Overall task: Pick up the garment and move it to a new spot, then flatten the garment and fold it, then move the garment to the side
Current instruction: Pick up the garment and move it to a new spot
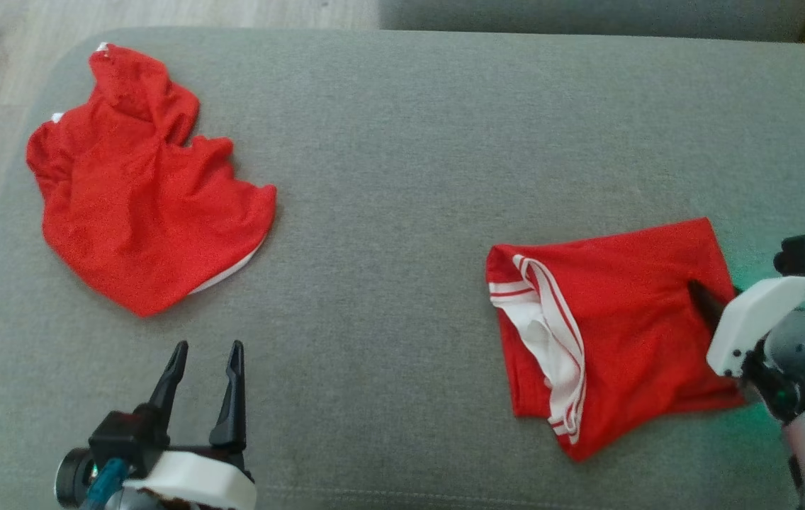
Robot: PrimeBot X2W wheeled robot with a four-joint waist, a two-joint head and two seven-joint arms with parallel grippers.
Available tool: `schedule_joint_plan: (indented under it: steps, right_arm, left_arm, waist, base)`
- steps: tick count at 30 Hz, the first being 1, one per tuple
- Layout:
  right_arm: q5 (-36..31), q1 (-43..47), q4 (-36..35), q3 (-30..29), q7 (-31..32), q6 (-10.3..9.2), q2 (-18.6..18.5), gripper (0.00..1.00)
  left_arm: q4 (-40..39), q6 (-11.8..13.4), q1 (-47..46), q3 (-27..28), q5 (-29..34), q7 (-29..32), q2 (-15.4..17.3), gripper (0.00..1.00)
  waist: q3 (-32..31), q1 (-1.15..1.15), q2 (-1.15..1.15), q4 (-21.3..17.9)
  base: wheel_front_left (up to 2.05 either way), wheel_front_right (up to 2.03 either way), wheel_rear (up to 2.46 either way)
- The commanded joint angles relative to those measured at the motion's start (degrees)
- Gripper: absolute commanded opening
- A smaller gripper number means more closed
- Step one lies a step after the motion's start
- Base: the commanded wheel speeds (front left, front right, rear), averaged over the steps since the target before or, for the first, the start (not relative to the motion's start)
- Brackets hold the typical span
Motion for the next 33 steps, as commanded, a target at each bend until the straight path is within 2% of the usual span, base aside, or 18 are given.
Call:
schedule_joint_plan:
  steps: [1,4,7,17,22,23,24,25,33]
  right_arm:
    - [0.81,-1.69,-1.25,0.81,-0.19,-0.05,-0.47,0.0]
    - [0.72,-4.32,-0.84,-2.08,-3.84,-0.05,-1.18,0.0]
    - [-2.99,-8.92,0.45,-6.06,-7.93,-0.05,-3.11,0.0]
    - [-20.49,-23.06,6.75,-23.7,-17.83,-0.05,-12.83,0.0]
    - [-29.75,-27.11,10.54,-32.57,-21.4,-0.05,-13.89,0.0]
    - [-31.35,-27.63,11.1,-33.71,-22.14,-0.05,-13.55,0.15]
    - [-33.0,-28.02,11.53,-34.81,-23.0,-0.05,-13.2,0.82]
    - [-34.41,-28.38,11.95,-35.83,-23.99,-0.05,-12.68,1.0]
    - [-46.03,-28.96,12.4,-40.88,-33.79,-0.05,-10.13,1.0]
  left_arm:
    - [-1.73,0.19,-2.45,1.88,-0.26,-0.69,-0.05,1.0]
    - [-2.43,0.17,-3.02,1.76,-0.35,-0.69,-0.05,1.0]
    - [-3.55,-0.06,-4.56,1.61,0.06,-0.69,-0.05,1.0]
    - [-6.58,-1.49,-9.7,1.37,3.21,-0.69,-0.05,1.0]
    - [-7.36,-1.81,-9.76,1.27,4.22,-0.69,-0.05,1.0]
    - [-7.34,-1.88,-9.63,1.33,4.38,-0.69,-0.03,1.0]
    - [-7.32,-1.92,-9.49,1.44,4.47,-0.69,-0.03,1.0]
    - [-7.31,-1.97,-9.4,1.55,4.54,-0.69,-0.03,1.0]
    - [-7.46,-1.36,-9.41,1.89,3.82,-0.69,-0.04,1.0]
  waist:
    - [0.28,0.0,0.0,-0.48]
    - [1.39,0.0,0.0,-2.09]
    - [4.39,0.0,0.0,-4.09]
    - [14.08,0.0,0.0,-7.78]
    - [16.22,0.0,0.0,-8.13]
    - [16.32,0.0,0.0,-8.15]
    - [16.41,0.0,0.0,-8.17]
    - [16.44,0.0,0.0,-8.19]
    - [14.44,0.0,0.0,-7.76]
  base:
    - [0.0,0.0,0.0]
    - [0.0,0.0,0.0]
    - [0.0,0.0,0.0]
    - [0.0,0.0,0.0]
    - [0.0,0.0,0.0]
    - [0.0,0.0,0.0]
    - [0.0,0.0,0.0]
    - [0.0,0.0,0.0]
    - [0.0,0.0,0.0]
